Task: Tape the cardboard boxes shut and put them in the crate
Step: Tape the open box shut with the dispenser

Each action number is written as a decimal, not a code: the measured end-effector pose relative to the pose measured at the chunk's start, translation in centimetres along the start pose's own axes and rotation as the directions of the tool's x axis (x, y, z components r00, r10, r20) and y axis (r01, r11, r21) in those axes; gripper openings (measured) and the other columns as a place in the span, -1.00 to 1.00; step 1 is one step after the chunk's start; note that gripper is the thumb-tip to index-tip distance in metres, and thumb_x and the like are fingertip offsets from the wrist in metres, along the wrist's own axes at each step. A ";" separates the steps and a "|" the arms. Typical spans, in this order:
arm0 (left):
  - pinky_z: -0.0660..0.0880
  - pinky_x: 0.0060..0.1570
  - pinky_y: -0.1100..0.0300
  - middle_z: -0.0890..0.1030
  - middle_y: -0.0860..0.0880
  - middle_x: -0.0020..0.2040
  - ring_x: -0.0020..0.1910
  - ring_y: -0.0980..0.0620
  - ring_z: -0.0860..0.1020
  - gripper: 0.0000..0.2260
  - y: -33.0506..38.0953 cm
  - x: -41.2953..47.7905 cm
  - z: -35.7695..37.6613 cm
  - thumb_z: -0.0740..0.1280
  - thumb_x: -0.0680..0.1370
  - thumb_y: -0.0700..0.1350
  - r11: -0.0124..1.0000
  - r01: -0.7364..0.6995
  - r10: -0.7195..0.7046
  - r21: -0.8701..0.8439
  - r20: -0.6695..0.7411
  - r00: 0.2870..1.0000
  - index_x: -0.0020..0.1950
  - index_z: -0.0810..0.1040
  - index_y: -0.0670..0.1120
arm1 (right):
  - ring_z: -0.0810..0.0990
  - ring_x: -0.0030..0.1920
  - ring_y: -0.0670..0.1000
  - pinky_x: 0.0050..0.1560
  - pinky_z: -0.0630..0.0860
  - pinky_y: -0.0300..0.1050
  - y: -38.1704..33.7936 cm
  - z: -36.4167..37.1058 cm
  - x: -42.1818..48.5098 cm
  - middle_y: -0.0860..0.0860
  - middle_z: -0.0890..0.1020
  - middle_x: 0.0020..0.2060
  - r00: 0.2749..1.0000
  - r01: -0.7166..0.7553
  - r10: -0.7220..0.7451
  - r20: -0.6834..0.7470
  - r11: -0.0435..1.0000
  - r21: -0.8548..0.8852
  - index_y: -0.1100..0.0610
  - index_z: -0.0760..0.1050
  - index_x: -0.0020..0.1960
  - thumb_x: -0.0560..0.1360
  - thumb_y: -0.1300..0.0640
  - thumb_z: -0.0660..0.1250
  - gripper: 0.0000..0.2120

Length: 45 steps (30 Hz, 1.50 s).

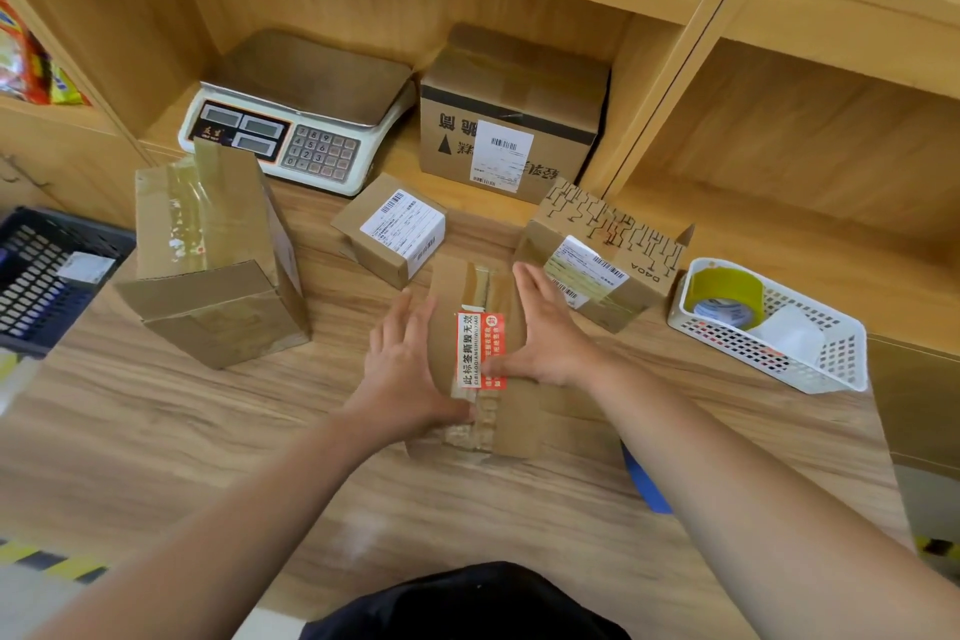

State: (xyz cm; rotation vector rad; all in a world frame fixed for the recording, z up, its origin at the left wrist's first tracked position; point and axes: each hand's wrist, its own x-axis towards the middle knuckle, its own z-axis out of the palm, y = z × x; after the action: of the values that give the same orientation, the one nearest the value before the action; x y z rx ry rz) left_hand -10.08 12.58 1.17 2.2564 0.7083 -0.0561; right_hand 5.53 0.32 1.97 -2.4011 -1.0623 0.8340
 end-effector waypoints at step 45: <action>0.03 0.40 0.06 0.50 -0.25 0.30 0.30 -0.13 0.49 -0.39 -0.6 -4.2 3.5 0.07 0.48 0.12 0.690 -0.318 0.409 0.650 0.012 0.913 0.31 0.46 -0.30 | 0.11 0.52 0.10 0.47 0.19 0.02 1.2 1.8 -5.8 0.04 0.22 0.50 0.928 -0.047 -0.079 -0.364 0.945 -0.324 0.10 0.11 0.53 0.57 -0.26 -0.13 -0.35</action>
State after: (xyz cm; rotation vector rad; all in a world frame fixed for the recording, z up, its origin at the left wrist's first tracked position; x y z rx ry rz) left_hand -13.38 8.58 -0.66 3.0614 0.2984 0.0604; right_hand 1.89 -4.72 2.10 -2.6700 -1.1294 0.1778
